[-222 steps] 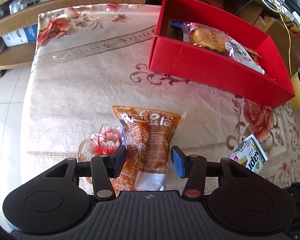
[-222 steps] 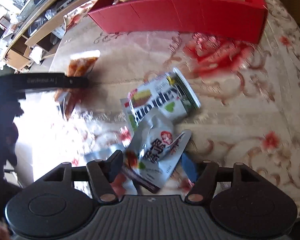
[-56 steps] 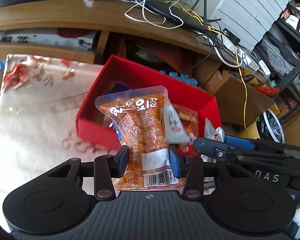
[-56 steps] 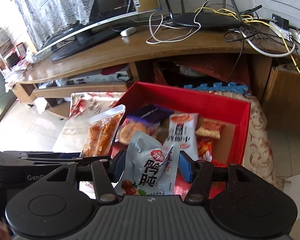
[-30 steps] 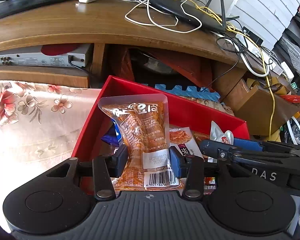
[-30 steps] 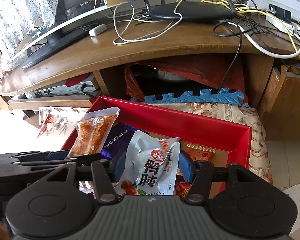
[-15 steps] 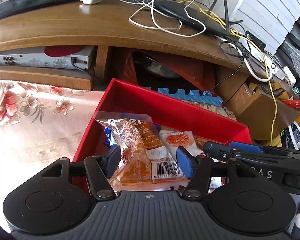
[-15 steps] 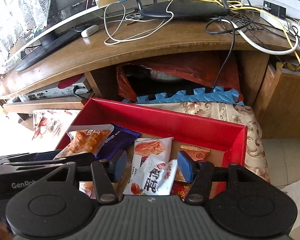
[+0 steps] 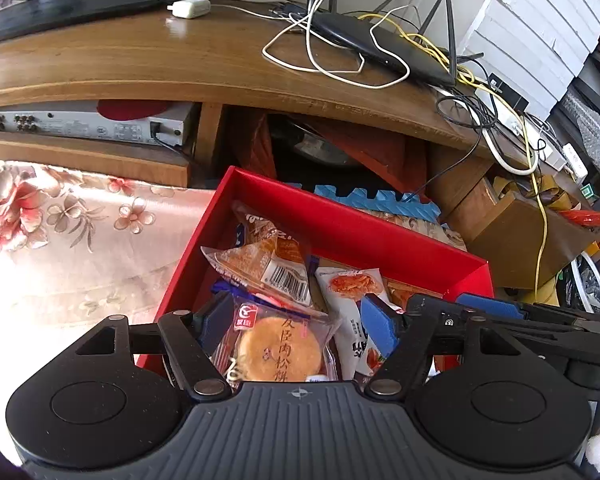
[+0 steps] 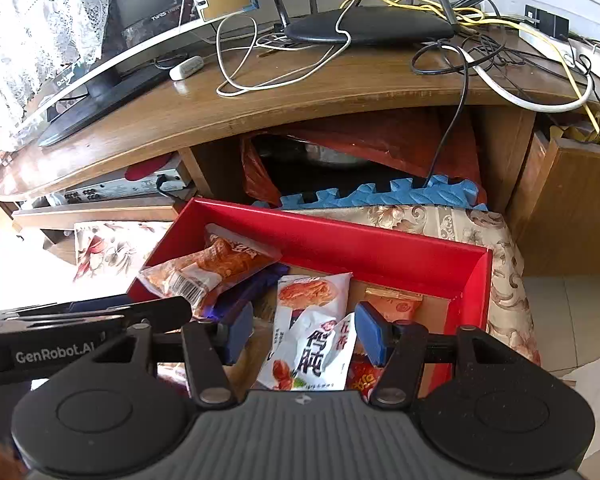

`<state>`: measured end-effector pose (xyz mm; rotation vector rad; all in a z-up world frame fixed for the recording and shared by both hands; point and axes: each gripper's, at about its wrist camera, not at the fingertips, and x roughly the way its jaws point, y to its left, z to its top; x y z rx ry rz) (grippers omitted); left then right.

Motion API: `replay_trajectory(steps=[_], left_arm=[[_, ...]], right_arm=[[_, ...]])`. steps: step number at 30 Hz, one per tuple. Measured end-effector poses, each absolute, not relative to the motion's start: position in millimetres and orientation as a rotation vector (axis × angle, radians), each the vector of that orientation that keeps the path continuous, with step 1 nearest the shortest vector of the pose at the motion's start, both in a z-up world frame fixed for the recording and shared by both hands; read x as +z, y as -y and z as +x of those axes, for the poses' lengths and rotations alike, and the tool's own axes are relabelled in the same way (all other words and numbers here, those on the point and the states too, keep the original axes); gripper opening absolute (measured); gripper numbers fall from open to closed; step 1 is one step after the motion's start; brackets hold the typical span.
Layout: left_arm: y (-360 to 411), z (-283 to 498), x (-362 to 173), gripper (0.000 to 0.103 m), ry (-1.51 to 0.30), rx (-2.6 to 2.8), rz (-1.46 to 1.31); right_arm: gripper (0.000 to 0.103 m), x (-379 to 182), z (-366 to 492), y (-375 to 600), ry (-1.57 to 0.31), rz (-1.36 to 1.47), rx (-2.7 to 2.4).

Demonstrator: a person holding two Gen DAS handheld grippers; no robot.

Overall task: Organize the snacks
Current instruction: 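Lower both snacks into the red box and open both tools, then grasp the Caprons wafer pack with the right tool while the left tool reaches the sausage tray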

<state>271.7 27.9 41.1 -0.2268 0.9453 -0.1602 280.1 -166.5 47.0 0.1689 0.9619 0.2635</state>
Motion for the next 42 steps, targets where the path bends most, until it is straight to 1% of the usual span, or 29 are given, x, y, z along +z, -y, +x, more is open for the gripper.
replay_trajectory(steps=[10, 24, 34, 42], left_arm=[[-35.9, 241.7, 51.6, 0.076, -0.941, -0.165, -0.247], [-50.0, 159.6, 51.2, 0.077, -0.987, -0.177, -0.259], [-54.2, 106.1, 30.9, 0.079, -1.088, -0.195, -0.274], [-57.8, 83.9, 18.2, 0.08, -1.146, -0.178, -0.306]], right_arm=[[0.055, 59.1, 253.6, 160.5, -0.955, 0.157, 0.311], [0.055, 57.5, 176.7, 140.9, -1.013, 0.078, 0.427], [0.055, 22.6, 144.4, 114.2, -1.152, -0.073, 0.589], [0.057, 10.5, 147.9, 89.5, -1.189, -0.242, 0.756]])
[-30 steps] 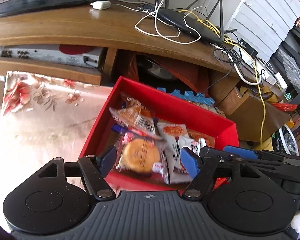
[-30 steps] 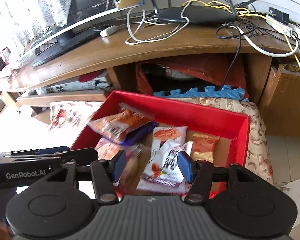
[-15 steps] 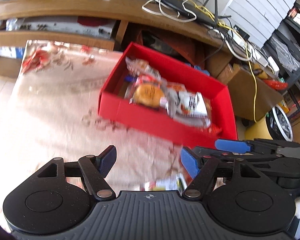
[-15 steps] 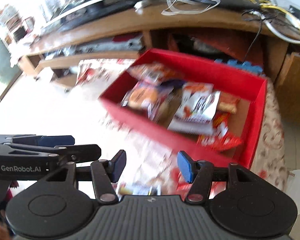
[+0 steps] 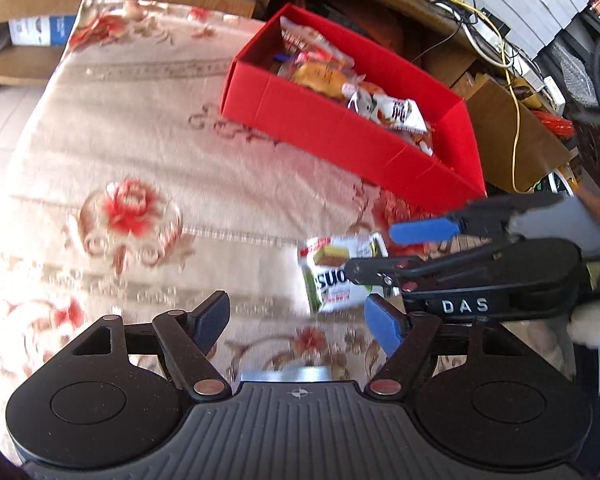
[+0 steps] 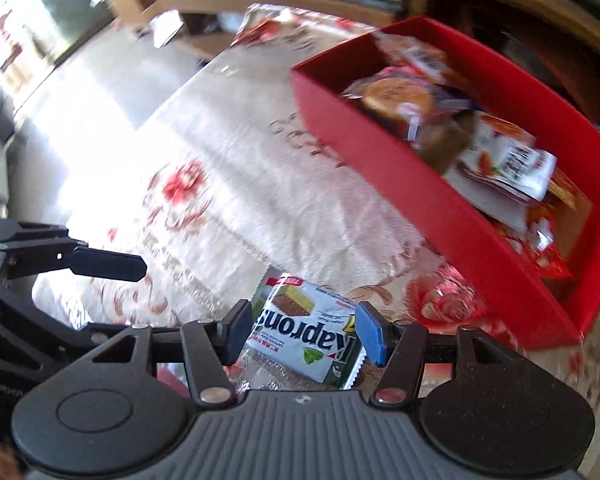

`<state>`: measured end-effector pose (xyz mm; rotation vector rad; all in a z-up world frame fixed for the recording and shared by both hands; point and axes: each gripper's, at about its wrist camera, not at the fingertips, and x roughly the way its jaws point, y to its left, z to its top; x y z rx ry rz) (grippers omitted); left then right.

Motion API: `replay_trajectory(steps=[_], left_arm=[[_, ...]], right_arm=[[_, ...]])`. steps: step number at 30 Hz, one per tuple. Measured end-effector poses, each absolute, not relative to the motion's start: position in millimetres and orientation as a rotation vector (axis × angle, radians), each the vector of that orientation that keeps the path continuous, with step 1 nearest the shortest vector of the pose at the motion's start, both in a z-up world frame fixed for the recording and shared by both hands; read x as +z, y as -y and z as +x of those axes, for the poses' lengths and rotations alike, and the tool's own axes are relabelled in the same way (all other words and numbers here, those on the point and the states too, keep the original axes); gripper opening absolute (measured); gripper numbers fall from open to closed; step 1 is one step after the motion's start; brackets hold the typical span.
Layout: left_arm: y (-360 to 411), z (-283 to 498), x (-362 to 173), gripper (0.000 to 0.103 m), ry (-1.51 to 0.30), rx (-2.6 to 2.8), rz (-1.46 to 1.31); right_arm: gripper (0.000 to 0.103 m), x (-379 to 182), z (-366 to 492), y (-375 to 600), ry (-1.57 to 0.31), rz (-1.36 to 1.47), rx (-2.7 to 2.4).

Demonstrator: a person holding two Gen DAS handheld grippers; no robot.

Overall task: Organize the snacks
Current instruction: 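Grasp the Caprons wafer pack with the right tool while the left tool reaches the sausage tray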

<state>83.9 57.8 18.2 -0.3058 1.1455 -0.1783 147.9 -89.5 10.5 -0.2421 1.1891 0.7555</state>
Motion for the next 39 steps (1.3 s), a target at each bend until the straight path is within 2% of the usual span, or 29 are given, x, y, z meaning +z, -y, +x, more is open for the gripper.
replay_trajectory(steps=[12, 16, 24, 26, 28, 29, 32, 35, 39], left_arm=[[-48.3, 44.7, 7.5, 0.083, -1.222, -0.202, -0.384], [-40.7, 36.0, 0.1, 0.084, -1.254, -0.208, -0.382], [-28.2, 27.4, -10.1, 0.085, -1.285, -0.172, -0.344], [-25.1, 26.6, -13.0, 0.086, -1.294, -0.157, -0.322], [-23.3, 27.6, -17.9, 0.087, -1.307, -0.138, -0.317], [-22.5, 28.3, -20.2, 0.087, -1.308, -0.127, -0.311], [-22.2, 31.3, -24.6, 0.09, -1.297, -0.1, -0.298], [-23.2, 32.3, -27.1, 0.092, -1.293, -0.048, -0.263], [-30.3, 31.8, -26.3, 0.092, -1.286, -0.041, -0.315]], right_arm=[[0.06, -9.2, 148.8, 50.9, -1.157, -0.479, 0.982], [0.071, -16.2, 147.4, 44.4, -1.142, -0.525, 1.012], [0.073, -18.1, 140.0, 40.7, -1.092, -0.625, 0.995], [0.08, -21.7, 137.2, 35.7, -1.088, -0.653, 1.007], [0.081, -28.7, 134.4, 33.3, -1.093, -0.677, 1.002], [0.086, -33.6, 134.0, 33.4, -1.093, -0.682, 0.985], [0.085, -35.5, 142.3, 42.9, -1.131, -0.605, 0.945], [0.076, -32.6, 139.9, 52.5, -1.136, -0.571, 0.902], [0.07, -30.1, 133.9, 65.9, -1.148, -0.539, 0.863]])
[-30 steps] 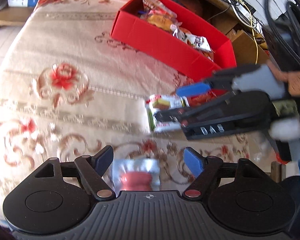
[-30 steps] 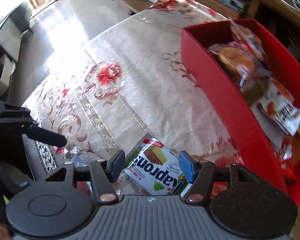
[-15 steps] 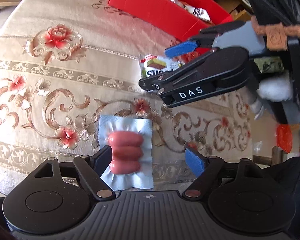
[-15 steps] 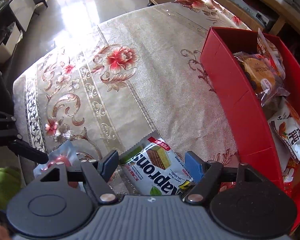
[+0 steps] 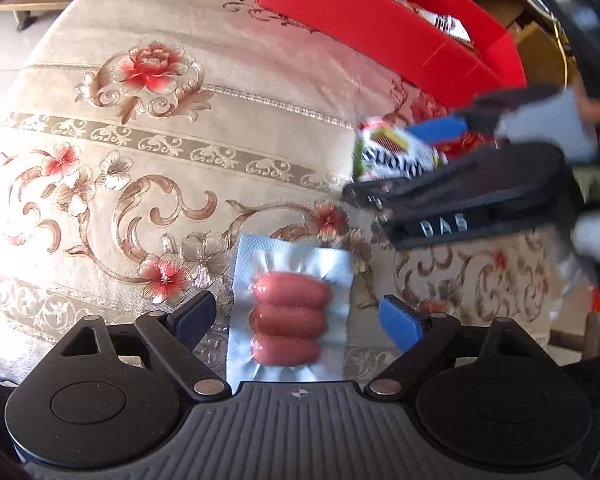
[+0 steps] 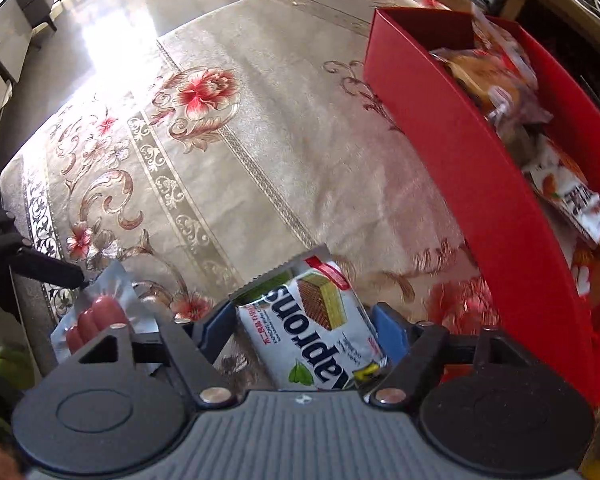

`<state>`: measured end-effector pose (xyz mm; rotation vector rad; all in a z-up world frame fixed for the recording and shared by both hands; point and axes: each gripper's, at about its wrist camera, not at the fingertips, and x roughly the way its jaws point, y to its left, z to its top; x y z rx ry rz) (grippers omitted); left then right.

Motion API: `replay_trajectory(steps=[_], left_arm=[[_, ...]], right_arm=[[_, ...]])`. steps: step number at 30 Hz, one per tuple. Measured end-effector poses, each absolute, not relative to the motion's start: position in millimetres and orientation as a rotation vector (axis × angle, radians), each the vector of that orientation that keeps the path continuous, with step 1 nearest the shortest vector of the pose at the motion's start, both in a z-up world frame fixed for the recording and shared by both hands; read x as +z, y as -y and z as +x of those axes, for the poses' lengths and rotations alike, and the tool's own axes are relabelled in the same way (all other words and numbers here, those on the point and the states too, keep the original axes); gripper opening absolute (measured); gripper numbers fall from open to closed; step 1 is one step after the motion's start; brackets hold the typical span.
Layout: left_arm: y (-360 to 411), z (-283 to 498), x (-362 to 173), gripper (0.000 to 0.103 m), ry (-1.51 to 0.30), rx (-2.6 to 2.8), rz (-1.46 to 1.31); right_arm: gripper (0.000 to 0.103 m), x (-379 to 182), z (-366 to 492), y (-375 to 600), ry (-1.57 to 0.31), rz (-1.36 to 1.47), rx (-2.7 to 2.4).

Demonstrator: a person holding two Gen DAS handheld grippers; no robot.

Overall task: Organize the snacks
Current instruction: 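Grasp the Caprons wafer pack with the right tool while the left tool reaches the sausage tray, then lift the Caprons pack with the right tool while the left tool lifts the sausage tray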

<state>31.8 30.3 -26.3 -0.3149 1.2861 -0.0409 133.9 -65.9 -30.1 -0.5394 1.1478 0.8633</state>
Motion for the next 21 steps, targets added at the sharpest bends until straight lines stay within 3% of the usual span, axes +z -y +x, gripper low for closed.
replay_trajectory(steps=[7, 12, 15, 21], left_arm=[[-9.5, 29.7, -32.0, 0.095, -1.266, -0.058, -0.184], [0.6, 29.1, -28.8, 0.078, -1.229, -0.068, -0.073], [4.2, 33.9, -28.7, 0.063, -1.209, -0.075, -0.023], [2.9, 42.1, -27.9, 0.068, -1.212, -0.094, -0.044]], right_arm=[[0.07, -23.1, 127.3, 93.1, -1.16, -0.496, 0.752], [0.07, -13.4, 121.0, 106.3, -1.154, -0.436, 0.709], [0.07, -6.0, 116.9, 115.8, -1.146, -0.4, 0.687], [0.07, 0.0, 111.1, 136.1, -1.142, -0.327, 0.626]])
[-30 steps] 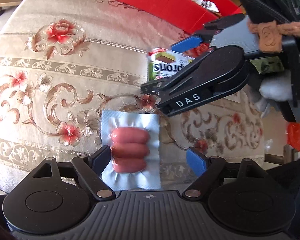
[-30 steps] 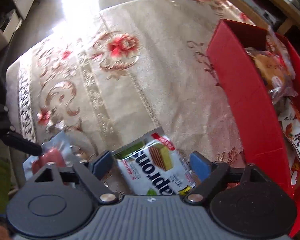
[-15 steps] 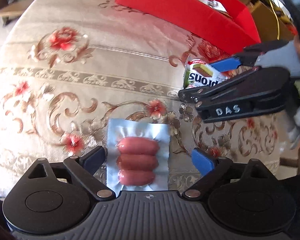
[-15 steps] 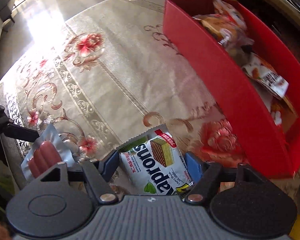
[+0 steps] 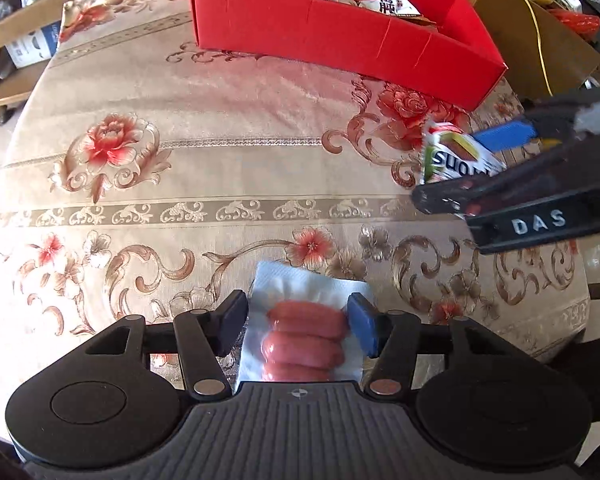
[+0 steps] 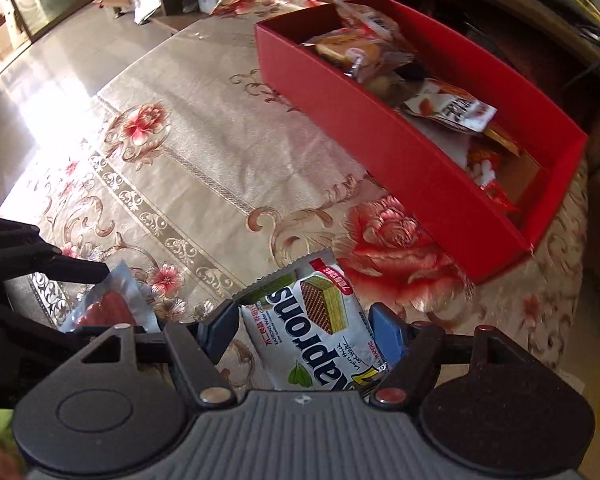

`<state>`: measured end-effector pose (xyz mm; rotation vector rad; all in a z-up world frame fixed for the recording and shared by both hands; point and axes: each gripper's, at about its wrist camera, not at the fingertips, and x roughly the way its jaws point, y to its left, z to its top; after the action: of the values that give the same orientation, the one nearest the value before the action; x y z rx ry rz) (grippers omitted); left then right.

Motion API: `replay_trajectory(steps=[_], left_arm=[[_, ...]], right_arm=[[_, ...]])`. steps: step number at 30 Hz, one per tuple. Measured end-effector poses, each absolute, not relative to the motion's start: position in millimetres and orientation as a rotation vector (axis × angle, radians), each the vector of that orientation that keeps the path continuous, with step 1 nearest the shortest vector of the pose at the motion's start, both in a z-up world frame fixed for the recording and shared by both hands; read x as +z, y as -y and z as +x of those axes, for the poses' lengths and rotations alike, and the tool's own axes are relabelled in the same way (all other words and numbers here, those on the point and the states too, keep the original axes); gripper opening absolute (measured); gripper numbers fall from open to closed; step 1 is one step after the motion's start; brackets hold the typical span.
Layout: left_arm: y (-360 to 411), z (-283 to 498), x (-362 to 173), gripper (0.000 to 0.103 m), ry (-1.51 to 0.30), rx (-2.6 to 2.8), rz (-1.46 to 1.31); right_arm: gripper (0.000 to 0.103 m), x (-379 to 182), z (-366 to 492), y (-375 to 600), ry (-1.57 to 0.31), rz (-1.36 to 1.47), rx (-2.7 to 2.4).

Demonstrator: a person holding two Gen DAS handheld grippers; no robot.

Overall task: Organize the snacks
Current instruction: 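Lift the Caprons pack with the right tool while the left tool lifts the sausage tray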

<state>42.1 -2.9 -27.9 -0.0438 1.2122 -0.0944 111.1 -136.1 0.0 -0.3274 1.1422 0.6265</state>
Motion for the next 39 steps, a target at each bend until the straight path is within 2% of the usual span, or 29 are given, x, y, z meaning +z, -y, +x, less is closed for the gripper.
replay_trajectory(steps=[2, 8, 12, 29, 39], left_arm=[[5.0, 41.1, -26.7, 0.084, -1.212, -0.124, -0.074], [22.8, 44.9, -38.5, 0.089, -1.22, -0.133, 0.0], [28.3, 37.9, -38.2, 0.077, -1.197, -0.121, 0.084], [-7.3, 53.6, -12.4, 0.075, -1.118, -0.092, -0.071], [-12.2, 78.9, -33.3, 0.075, -1.163, -0.086, -0.078]], right_arm=[[0.07, -0.6, 110.7, 141.0, -1.143, -0.305, 0.607], [0.07, 1.3, 109.1, 150.2, -1.143, -0.272, 0.574], [0.07, 3.5, 105.1, 149.1, -1.132, -0.275, 0.583], [0.07, 11.3, 111.5, 151.8, -1.098, -0.249, 0.552], [0.07, 1.9, 111.9, 152.5, -1.134, -0.239, 0.514]])
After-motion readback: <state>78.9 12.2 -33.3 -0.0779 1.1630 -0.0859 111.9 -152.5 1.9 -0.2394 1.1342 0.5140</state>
